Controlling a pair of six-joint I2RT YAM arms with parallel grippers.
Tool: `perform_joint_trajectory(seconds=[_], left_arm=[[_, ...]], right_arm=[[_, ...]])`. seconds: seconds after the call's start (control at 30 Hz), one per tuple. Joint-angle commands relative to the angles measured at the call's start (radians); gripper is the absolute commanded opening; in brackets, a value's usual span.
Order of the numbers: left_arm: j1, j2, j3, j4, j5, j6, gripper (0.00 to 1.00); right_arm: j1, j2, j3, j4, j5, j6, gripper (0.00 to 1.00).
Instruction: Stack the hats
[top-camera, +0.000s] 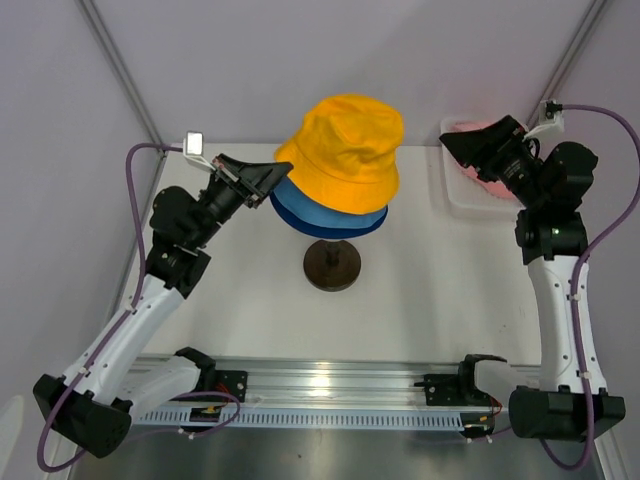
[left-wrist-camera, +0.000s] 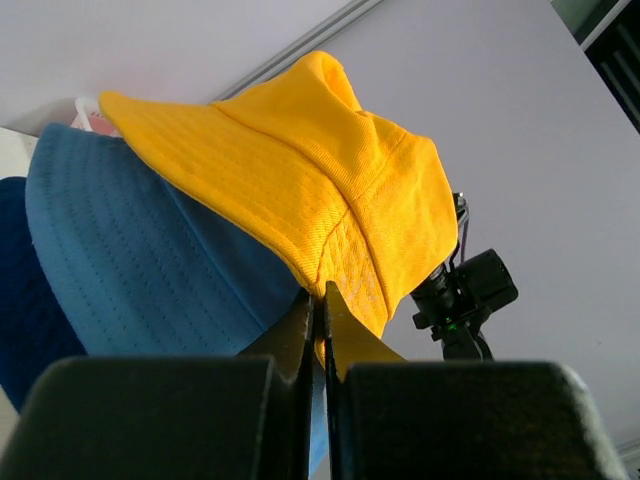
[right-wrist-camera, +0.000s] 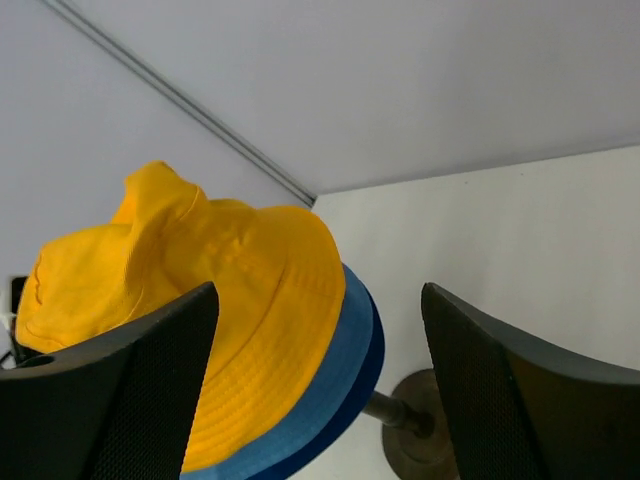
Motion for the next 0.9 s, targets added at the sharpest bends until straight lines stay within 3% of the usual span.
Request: perform_joint_trajectory(seconds=[0.0, 0.13, 0.2, 0.43, 0.63, 0.87], left_arm=[[-0.005, -0.026, -0.025, -0.010, -0.024, 0.045, 0.01], [-0.005, -0.012, -0.029, -0.016, -0.012, 0.036, 0.01], [-0.005, -0.009, -0.034, -0.016, -0.012, 0.030, 0.01], [-0.005, -0.001, -0.039, -0.029, -0.007, 0.034, 0.01], [-0.005, -0.009, -0.037, -0.046, -0.015, 0.047, 0.01], [-0.005, 0.000, -0.034, -0.056, -0.019, 0.057, 0.01]], right_arm=[[-0.016, -0.043, -0.101, 0.109, -0.028, 0.150, 0.85], [-0.001, -0.049, -0.344, 0.499, -0.081, 0.417, 0.80], [0.016, -0.033, -0.424, 0.587, -0.074, 0.503, 0.79], [0.169, 0.043, -0.438, 0.682, -0.008, 0.516, 0.79], [0.192, 0.082, -0.445, 0.759, 0.032, 0.580, 0.77], [0.238, 0.134, -0.453, 0.821, 0.038, 0.654, 0.59]])
